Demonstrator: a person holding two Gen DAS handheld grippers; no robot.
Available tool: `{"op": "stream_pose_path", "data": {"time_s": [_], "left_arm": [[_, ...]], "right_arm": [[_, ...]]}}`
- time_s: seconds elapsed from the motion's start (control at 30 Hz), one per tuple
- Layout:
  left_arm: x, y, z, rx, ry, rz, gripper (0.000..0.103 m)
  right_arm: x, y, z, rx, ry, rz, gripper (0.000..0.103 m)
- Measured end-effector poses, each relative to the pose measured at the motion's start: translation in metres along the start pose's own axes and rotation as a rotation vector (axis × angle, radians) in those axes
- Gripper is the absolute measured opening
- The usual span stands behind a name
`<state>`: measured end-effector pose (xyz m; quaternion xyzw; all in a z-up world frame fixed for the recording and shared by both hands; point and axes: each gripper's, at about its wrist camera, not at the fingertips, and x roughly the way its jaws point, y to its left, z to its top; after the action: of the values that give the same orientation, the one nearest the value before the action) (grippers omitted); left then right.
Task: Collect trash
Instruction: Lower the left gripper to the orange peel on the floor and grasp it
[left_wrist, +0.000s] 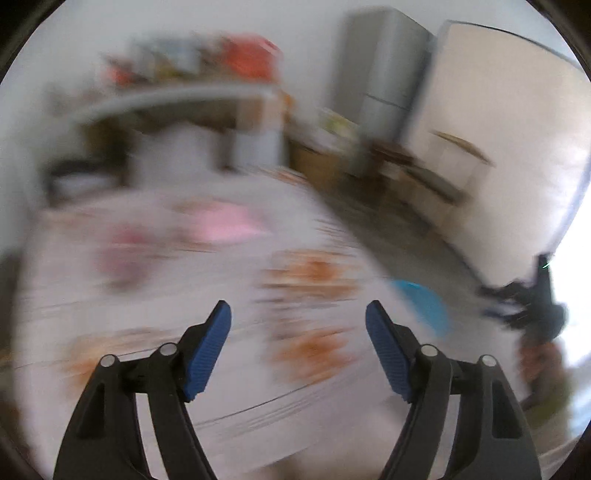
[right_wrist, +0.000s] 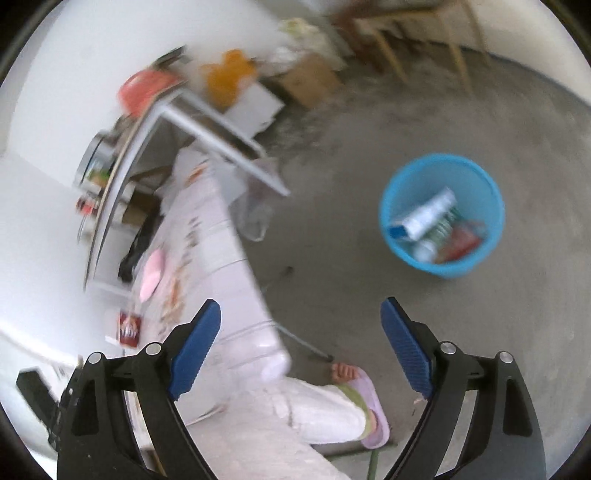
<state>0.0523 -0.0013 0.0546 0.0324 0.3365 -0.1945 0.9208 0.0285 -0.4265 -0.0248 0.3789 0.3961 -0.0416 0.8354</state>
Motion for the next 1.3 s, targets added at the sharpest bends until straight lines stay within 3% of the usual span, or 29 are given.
{"op": "stream_pose_path", "data": {"time_s": [0.1,0.23,0.33,0.53,0.77,0.83,1.0,1.17,1.3], "left_arm": [[-0.063,0.042,-0.042,-0.014,-0.038,0.202,0.088],[-0.106,0.095,-0.121,-0.089,0.102,0.426,0.091],[-0.107,0.134,-0.196,-0.187,0.247,0.565,0.091],[-0.042,0.231,-0.353,-0.665,0.542,0.561,0.09],[0.069,0.294,-0.454,-1.003,0.643,0.457,0.087],[0.105,0.315,-0.479,-1.117,0.674,0.463,0.079],[0.175,0.34,-0.509,-1.195,0.69,0.46,0.069],[0.222,0.345,-0.501,-1.193,0.661,0.381,0.068],[0.25,0.349,-0.505,-1.186,0.695,0.4,0.067]], "right_arm": [[0.016,0.028,0.0,-0.058,0.024,0.016,0.085],[0.029,0.065,-0.004,-0.112,0.056,0.036,0.085],[0.033,0.099,-0.009,-0.17,0.07,0.063,0.085],[0.033,0.133,-0.027,-0.221,0.099,0.046,0.085],[0.027,0.144,-0.034,-0.22,0.108,-0.051,0.085],[0.031,0.146,-0.035,-0.211,0.125,-0.084,0.085],[0.047,0.153,-0.033,-0.208,0.162,-0.166,0.085],[0.061,0.155,-0.031,-0.199,0.175,-0.244,0.084],[0.068,0.151,-0.03,-0.18,0.2,-0.289,0.082]]}}
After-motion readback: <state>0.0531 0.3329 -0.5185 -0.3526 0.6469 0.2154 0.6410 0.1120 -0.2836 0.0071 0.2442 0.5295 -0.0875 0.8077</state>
